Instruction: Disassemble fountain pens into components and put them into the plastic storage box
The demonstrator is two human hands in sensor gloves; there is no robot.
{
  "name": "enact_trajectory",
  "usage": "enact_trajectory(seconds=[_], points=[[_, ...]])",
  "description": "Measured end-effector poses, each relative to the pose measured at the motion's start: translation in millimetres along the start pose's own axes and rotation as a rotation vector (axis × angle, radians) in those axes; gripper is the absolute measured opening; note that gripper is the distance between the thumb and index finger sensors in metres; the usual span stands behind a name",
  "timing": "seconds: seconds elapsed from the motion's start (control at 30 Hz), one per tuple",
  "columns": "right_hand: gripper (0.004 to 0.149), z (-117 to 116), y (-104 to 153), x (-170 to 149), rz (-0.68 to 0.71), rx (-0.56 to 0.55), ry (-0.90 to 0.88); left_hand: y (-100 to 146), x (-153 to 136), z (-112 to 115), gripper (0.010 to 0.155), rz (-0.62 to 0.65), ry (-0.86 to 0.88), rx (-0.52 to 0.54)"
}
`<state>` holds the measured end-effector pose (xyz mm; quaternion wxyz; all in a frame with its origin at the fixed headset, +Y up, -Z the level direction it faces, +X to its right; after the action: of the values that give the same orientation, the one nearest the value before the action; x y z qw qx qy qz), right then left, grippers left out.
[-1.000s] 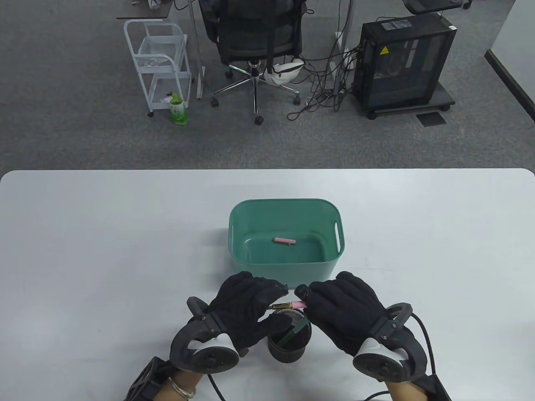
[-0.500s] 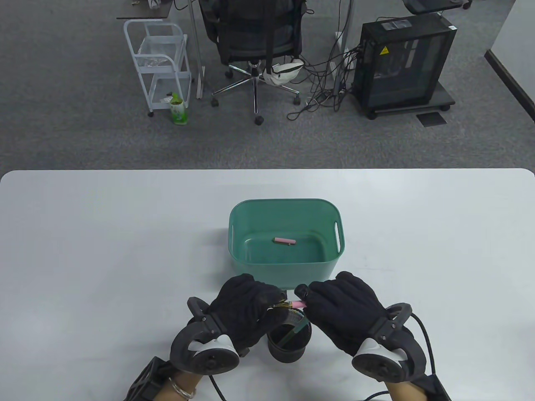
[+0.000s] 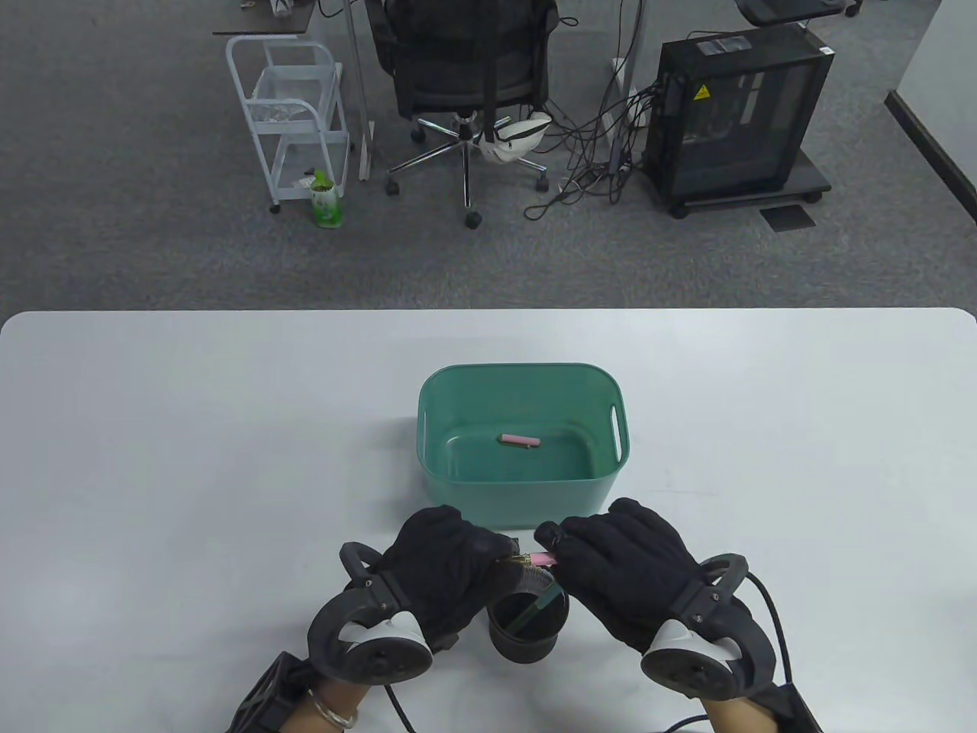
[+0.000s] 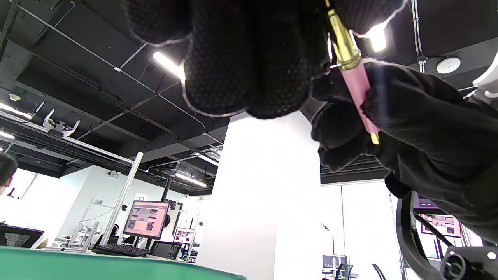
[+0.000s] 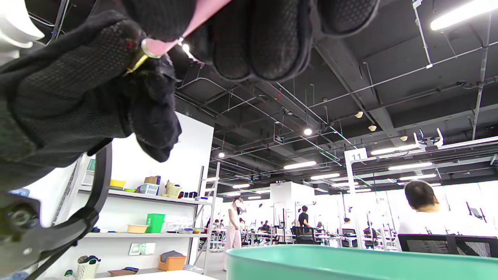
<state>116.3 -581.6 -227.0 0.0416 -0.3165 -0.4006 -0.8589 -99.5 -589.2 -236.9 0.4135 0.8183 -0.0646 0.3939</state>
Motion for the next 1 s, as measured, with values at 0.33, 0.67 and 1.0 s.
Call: enact_trajectory(seconds=[0.33, 0.67, 1.0], points=[[0.044, -0.4, 0.2, 0.8, 0.001, 0.000, 0.002, 0.0, -1.6, -0.7, 0.052, -0.006, 0.005, 0.007], [0.044, 1.8, 0.4, -1.4, -0.007, -0.014, 0.009, 0.7, -1.0, 0.6, 0.060, -0.003, -0.013, -0.020], [0.044, 3.3, 0.8, -3.4, -0.012, -0.022, 0.011, 0.7, 2.1, 1.6, 0.049, 0.008, -0.031, -0.019]])
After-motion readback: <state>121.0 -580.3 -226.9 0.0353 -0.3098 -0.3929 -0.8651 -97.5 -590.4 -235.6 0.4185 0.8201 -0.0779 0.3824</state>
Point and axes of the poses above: the tracker on the back of each hand, its own x axis roughly to the thumb side, its own y axis roughly from the fingertips to the wrist, z = x × y, the point moved 3 cm from there along -y, roughly from the wrist to the fingertips, and after that the axes turned 11 degrees about -z, right-handed, at the moved point
